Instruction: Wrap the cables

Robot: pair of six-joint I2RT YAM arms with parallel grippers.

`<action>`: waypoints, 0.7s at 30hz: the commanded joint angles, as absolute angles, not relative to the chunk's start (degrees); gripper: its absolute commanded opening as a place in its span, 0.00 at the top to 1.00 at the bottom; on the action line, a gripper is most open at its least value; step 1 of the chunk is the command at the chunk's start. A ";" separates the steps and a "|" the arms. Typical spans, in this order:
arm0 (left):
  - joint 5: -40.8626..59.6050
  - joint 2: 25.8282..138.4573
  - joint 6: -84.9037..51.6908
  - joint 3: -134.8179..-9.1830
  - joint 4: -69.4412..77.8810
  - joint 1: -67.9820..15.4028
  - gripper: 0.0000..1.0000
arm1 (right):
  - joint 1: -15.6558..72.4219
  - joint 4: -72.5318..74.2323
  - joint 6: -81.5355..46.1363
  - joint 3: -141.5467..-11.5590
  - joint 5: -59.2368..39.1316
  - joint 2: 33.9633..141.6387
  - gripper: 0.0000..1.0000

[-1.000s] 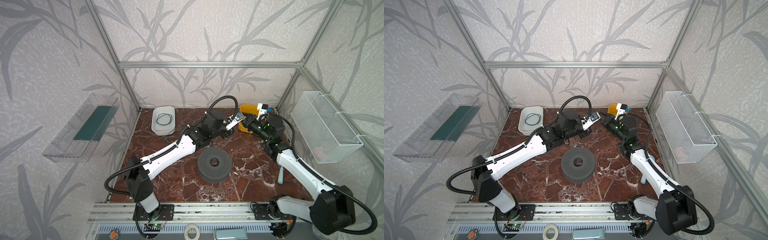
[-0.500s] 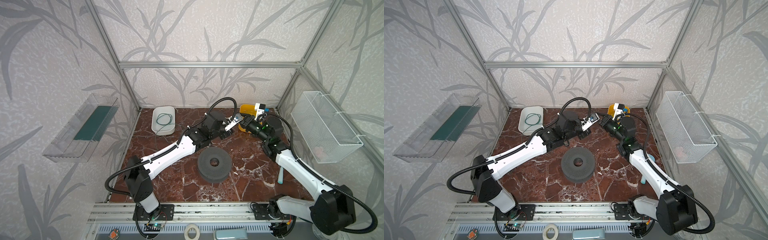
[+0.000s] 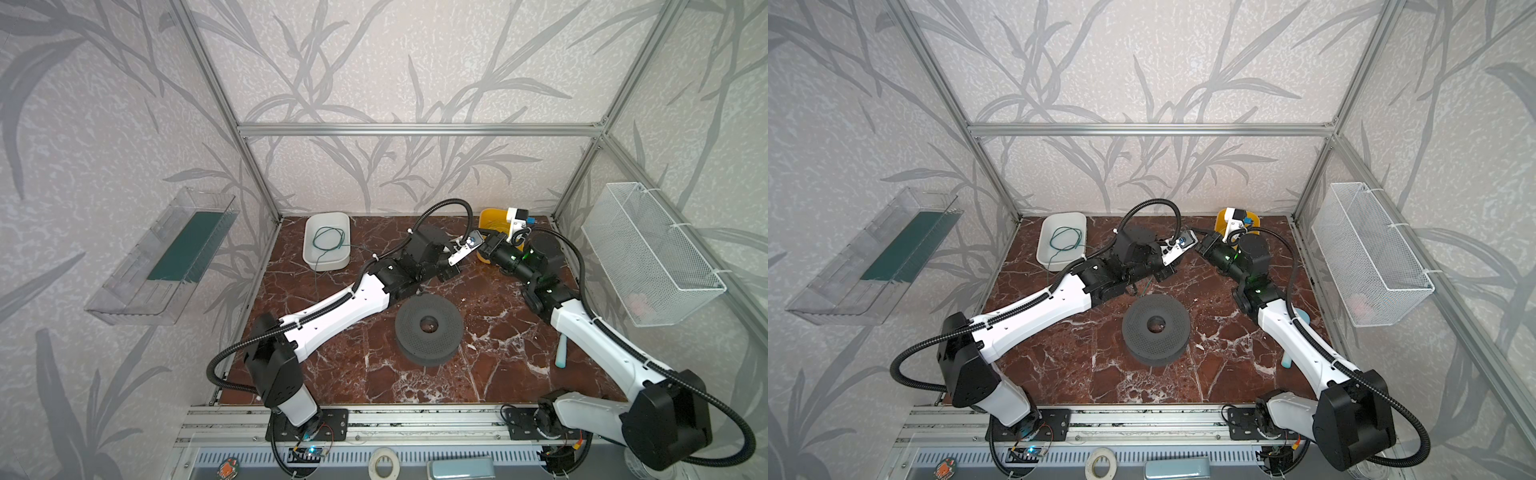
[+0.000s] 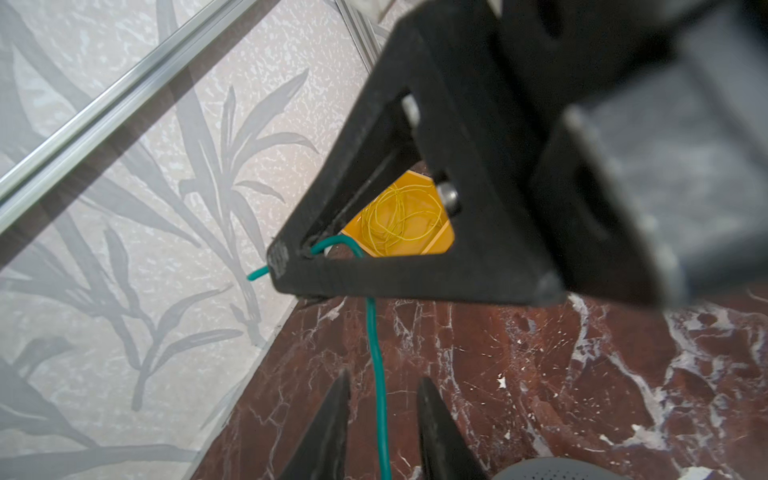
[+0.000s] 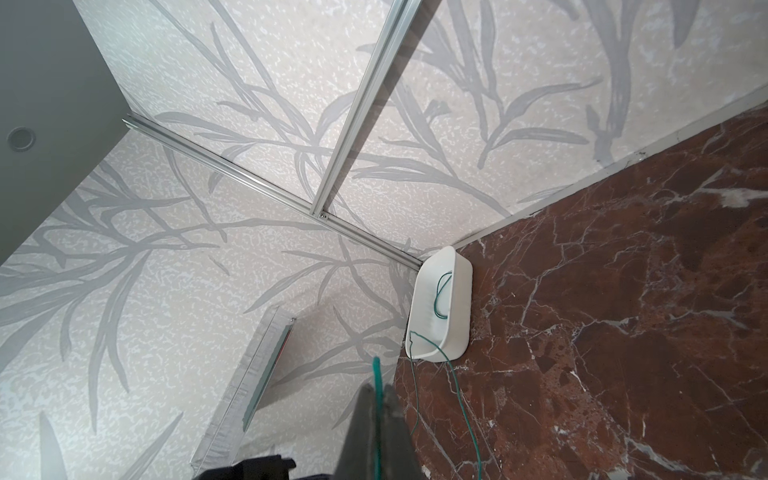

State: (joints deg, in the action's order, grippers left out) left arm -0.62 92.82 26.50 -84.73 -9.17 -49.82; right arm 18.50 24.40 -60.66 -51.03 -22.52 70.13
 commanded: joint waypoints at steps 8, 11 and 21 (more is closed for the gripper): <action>-0.88 90.23 27.78 -84.62 -13.23 -49.92 0.86 | 19.25 24.91 -59.74 -52.49 -22.14 69.34 1.00; -0.53 90.55 27.54 -84.58 -13.51 -49.91 0.83 | 19.25 24.50 -59.59 -52.80 -22.15 69.01 1.00; -1.51 90.80 28.09 -85.09 -13.78 -49.94 1.00 | 19.42 25.07 -59.84 -52.38 -22.57 68.82 1.00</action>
